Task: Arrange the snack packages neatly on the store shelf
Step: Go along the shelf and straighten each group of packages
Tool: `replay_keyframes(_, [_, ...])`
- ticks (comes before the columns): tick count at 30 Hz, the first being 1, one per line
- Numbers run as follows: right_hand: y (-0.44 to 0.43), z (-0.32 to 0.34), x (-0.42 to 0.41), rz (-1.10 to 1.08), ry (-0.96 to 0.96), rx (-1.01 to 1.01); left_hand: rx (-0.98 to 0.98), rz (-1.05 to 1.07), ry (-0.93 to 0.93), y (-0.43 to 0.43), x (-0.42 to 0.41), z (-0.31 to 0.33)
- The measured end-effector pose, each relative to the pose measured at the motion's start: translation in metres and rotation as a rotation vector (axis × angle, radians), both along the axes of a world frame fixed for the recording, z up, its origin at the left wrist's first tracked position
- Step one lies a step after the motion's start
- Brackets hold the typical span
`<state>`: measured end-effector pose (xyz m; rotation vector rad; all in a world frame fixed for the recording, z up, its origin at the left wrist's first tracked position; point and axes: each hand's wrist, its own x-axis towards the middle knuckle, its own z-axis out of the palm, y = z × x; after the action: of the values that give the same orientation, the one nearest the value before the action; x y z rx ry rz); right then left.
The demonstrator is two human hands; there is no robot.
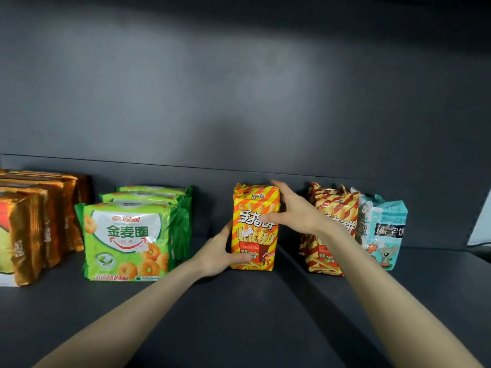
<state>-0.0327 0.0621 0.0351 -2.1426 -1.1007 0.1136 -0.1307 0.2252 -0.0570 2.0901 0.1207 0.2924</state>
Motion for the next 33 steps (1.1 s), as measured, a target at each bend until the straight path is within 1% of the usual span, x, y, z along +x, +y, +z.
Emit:
replay_keyframes(2, [0.003, -0.003, 0.003, 0.014, 0.030, 0.018, 0.005, -0.018, -0.009, 0.003, 0.000, -0.001])
replay_keyframes(8, [0.015, -0.007, 0.005, 0.034, 0.028, 0.041, 0.017, -0.039, -0.019, 0.014, -0.003, -0.002])
replay_keyframes(29, [0.041, -0.017, -0.002, 0.051, 0.057, 0.105, -0.040, 0.006, -0.062, 0.030, -0.018, -0.012])
replay_keyframes(33, [0.041, -0.018, -0.001, 0.054, 0.064, 0.112, -0.021, 0.012, -0.069, 0.031, -0.018, -0.012])
